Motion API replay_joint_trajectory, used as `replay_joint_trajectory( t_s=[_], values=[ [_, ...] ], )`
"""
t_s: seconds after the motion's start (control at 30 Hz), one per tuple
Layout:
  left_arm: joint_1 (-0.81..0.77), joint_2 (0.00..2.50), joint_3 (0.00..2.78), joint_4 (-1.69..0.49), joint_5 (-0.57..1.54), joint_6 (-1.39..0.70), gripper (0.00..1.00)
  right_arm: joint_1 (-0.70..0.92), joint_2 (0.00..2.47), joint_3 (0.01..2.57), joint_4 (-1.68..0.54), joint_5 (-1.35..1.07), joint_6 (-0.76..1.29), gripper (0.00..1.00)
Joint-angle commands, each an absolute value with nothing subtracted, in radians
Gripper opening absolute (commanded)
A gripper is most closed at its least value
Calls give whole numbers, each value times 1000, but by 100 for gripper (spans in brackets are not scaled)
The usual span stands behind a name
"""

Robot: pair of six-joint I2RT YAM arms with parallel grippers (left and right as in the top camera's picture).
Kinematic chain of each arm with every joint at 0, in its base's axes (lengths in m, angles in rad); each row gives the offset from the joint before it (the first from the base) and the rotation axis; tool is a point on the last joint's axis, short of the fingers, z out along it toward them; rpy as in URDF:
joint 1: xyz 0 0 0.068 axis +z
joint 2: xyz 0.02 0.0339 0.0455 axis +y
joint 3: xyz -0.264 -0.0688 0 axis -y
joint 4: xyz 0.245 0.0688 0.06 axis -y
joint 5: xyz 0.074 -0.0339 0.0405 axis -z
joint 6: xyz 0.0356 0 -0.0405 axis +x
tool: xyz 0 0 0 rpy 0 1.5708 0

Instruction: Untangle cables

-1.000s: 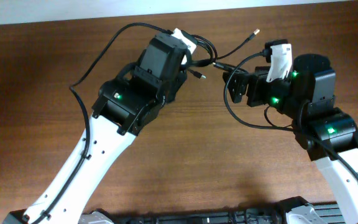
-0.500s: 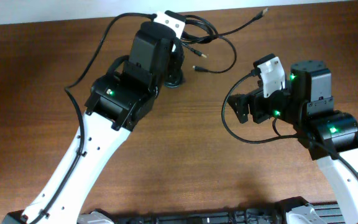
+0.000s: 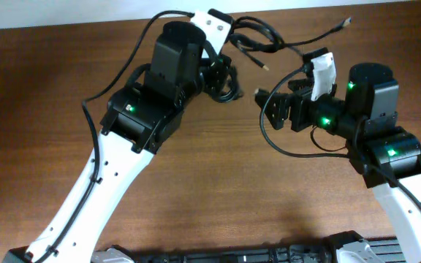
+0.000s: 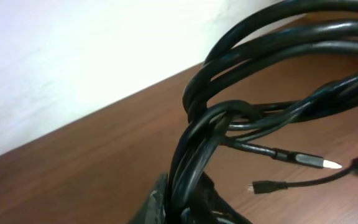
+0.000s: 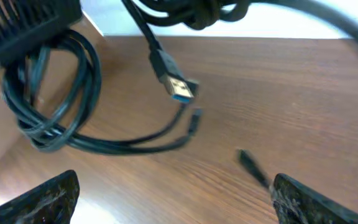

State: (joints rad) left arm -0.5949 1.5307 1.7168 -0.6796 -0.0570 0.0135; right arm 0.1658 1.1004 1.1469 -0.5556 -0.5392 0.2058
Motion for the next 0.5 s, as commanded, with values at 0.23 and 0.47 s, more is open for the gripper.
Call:
replay_joint_trajectory(
  t_s=[0.23, 0.47],
  values=[
    [-643, 1540, 1736, -677, 8, -168, 0, 162, 1101, 1148, -474, -589, 387, 78],
    [-725, 1540, 1736, -716, 20, -171, 0, 162, 1102, 1148, -473, -440, 524, 70]
  ],
)
